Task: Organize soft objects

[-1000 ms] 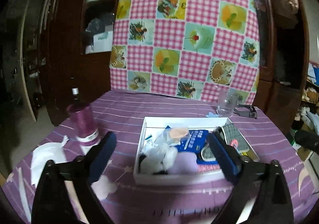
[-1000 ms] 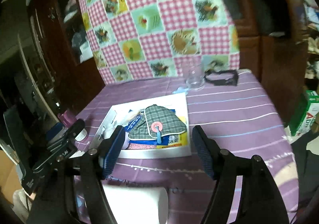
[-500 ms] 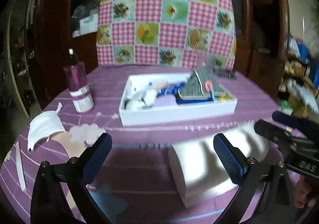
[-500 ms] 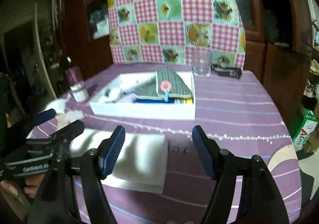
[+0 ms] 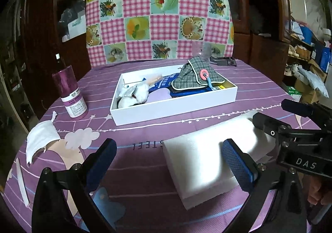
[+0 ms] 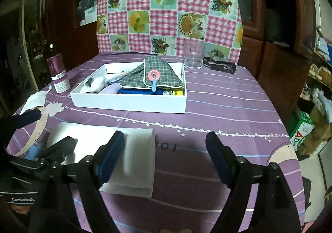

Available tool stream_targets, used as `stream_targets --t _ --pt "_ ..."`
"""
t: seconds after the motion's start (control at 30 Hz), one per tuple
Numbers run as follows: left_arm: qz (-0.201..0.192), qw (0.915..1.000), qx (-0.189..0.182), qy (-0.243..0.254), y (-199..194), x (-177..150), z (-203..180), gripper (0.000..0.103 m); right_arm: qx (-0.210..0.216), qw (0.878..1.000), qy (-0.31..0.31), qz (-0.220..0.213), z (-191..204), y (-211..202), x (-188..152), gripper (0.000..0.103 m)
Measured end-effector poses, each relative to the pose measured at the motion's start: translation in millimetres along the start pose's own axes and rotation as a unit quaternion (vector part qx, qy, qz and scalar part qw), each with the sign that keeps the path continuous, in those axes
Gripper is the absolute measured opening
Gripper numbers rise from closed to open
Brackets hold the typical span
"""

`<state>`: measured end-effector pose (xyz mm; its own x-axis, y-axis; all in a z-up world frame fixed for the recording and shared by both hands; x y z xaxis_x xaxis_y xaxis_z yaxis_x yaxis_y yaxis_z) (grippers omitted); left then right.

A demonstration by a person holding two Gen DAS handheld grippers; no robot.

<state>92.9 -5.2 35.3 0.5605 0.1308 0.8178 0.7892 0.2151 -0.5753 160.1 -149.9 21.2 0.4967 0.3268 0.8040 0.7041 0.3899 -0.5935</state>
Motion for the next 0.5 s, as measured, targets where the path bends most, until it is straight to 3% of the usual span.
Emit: stream_targets --t 0.2,0.33,0.5 --pt "-0.054 0.9984 0.009 -0.017 -15.1 6.1 7.4 0.103 0.001 1.000 0.003 0.001 -1.5 0.4 -0.1 0.086" --pt "0.000 0.9987 0.029 -0.041 6.2 5.2 16.0 0.103 0.009 1.000 0.013 0.007 -4.7 2.5 -1.1 0.089" --pt "0.029 0.9900 -0.018 -0.137 16.9 -1.5 35.0 0.103 0.012 1.000 0.016 0.008 -5.4 2.9 -1.4 0.090"
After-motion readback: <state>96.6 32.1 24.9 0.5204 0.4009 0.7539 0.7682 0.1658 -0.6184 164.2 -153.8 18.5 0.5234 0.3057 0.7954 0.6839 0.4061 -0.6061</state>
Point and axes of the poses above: each gripper's, at about its wrist camera, not at the fingertips, and y roughly the way its jaws point, z to its left, x to its top, the point moved 4 cm from there along y, roughly the way its jaws point, and after that the axes turned 4 degrees about -y, right-handed, at the moved point
